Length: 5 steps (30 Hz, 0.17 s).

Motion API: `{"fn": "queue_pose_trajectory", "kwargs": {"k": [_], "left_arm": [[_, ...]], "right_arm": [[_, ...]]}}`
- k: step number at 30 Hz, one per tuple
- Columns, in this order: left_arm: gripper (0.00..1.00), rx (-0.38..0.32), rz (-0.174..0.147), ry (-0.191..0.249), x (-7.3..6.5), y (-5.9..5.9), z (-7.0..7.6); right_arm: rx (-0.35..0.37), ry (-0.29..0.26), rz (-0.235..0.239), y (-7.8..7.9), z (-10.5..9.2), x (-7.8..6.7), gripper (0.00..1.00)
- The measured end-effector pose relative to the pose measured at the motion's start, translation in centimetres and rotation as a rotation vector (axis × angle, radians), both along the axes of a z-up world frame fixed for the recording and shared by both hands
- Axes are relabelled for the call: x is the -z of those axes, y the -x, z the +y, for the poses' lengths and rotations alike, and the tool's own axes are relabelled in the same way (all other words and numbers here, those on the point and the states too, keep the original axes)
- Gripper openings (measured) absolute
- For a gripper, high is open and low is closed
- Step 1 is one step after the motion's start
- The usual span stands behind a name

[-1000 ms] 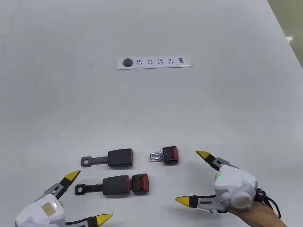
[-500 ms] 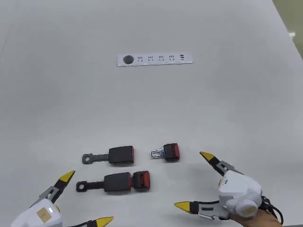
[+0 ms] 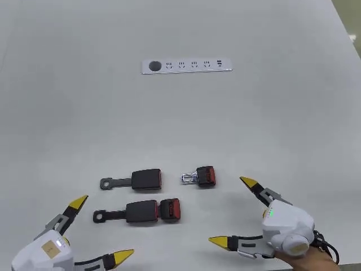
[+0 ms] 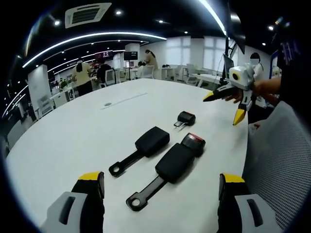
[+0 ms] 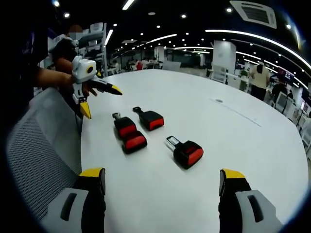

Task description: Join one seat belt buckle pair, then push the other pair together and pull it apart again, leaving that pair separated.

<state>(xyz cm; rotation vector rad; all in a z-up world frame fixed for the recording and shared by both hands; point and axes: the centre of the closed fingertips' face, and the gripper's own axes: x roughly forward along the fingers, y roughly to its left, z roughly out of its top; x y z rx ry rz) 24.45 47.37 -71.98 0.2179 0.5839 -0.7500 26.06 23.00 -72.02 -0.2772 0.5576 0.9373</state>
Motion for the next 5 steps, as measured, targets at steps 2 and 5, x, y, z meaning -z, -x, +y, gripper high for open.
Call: {"fn": "queue_pose_trajectory", "kwargs": {"k": [2, 5], "left_arm": [[1.0, -0.004, 0.002, 0.002, 0.0, -0.01, 0.04], [1.0, -0.009, -0.001, 0.003, -0.16, -0.12, 0.05]], "right_arm": [[-0.001, 0.001, 0.001, 0.02, 0.01, 0.02, 0.99], [-0.002, 0.0, -0.001, 0.01, 0.05, 0.0, 0.99]]}}
